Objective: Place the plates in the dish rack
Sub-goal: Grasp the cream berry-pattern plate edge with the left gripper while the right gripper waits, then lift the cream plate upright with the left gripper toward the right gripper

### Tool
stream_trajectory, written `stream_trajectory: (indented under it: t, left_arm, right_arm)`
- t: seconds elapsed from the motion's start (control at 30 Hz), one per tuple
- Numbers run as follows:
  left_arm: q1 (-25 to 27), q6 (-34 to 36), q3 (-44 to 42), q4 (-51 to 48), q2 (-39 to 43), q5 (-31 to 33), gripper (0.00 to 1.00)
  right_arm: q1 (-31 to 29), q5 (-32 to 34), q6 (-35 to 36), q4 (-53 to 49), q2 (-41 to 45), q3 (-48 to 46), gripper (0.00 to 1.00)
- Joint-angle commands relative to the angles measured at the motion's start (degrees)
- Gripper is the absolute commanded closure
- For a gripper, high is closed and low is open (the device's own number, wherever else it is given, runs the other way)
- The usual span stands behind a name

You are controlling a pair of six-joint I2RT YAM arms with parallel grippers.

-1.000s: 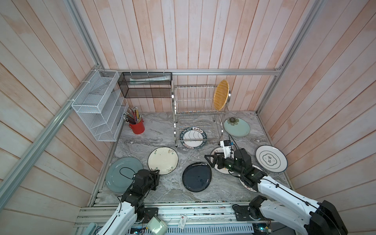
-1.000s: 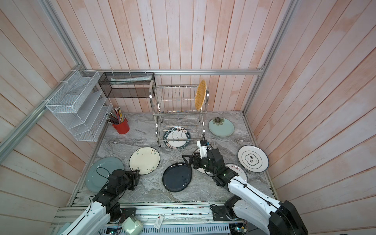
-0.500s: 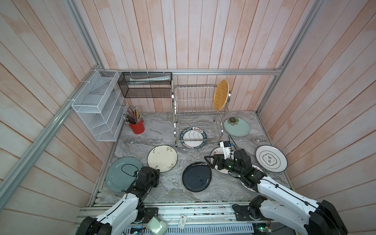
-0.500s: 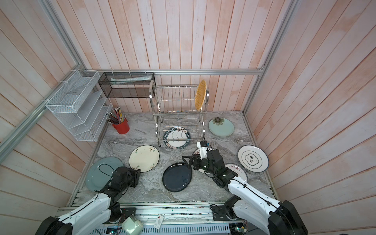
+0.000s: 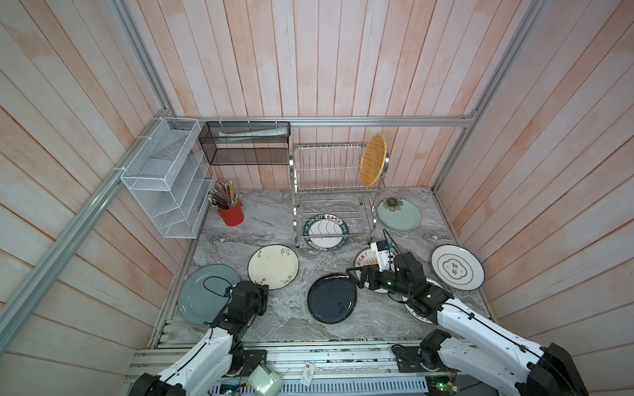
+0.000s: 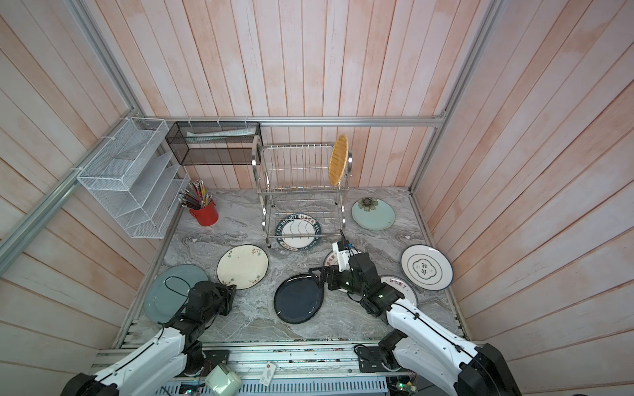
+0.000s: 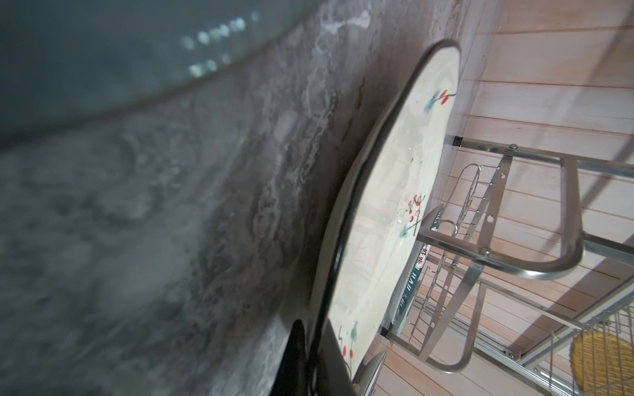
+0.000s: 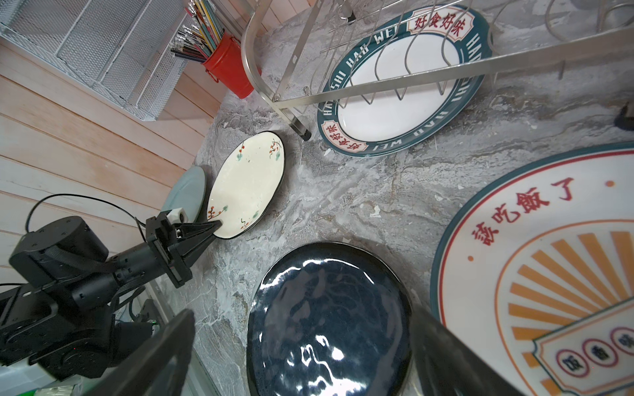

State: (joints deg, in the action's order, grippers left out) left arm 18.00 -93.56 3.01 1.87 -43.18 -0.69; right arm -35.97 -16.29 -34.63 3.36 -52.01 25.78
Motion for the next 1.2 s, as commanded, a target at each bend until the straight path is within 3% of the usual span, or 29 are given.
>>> stream_trajectory:
  t: [0.0, 0.3, 0.67, 0.87, 1.17]
  left_arm:
    - [-0.18, 3.27, 2.32, -19.44, 5.8, 3.1, 1.0]
    - [-0.33, 10.56, 9.76, -30.29, 12.23, 4.07, 1.0]
    - [-0.31, 16.3, 17.66, -40.11, 21.22, 6.22, 1.0]
    - [-0.34, 22.2, 20.23, -38.48, 23.18, 4.05, 1.0]
    - [-0.31, 28.88, 25.11, -32.08, 19.27, -2.94, 1.0]
  right_arm:
    - [-0.13, 1.42, 1.36, -3.37, 2.82, 1.64, 0.02]
    - [2.14, 4.51, 2.55, -8.53, 9.73, 4.24, 0.02]
    - [5.19, 6.2, 4.38, -10.7, 12.31, 7.81, 0.02]
    - [5.84, 5.46, 4.83, -7.8, 9.83, 7.4, 0.02]
    - [8.65, -0.04, 5.61, -4.32, 4.39, 8.62, 0.02]
